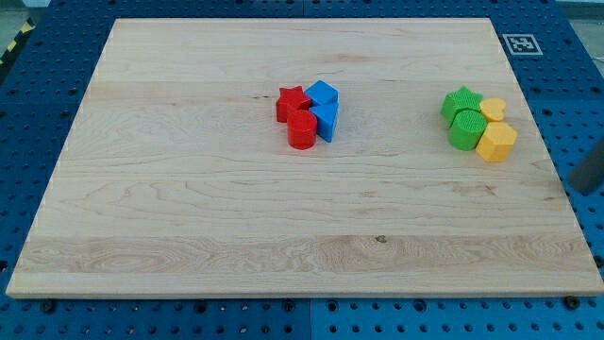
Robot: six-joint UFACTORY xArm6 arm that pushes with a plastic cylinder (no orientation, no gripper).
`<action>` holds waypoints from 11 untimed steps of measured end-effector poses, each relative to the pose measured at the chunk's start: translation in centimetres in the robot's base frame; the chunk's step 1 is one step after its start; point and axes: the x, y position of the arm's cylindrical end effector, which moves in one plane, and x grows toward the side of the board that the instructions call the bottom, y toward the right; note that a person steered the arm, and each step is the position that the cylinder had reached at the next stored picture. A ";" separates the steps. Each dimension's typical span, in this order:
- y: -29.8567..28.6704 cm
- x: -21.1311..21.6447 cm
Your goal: Move the yellow heart into the green star
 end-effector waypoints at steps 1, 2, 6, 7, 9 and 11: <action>0.0 -2.1; -0.8 -4.1; -8.4 -7.8; -10.3 -8.4; -11.6 -10.7; -12.5 -10.1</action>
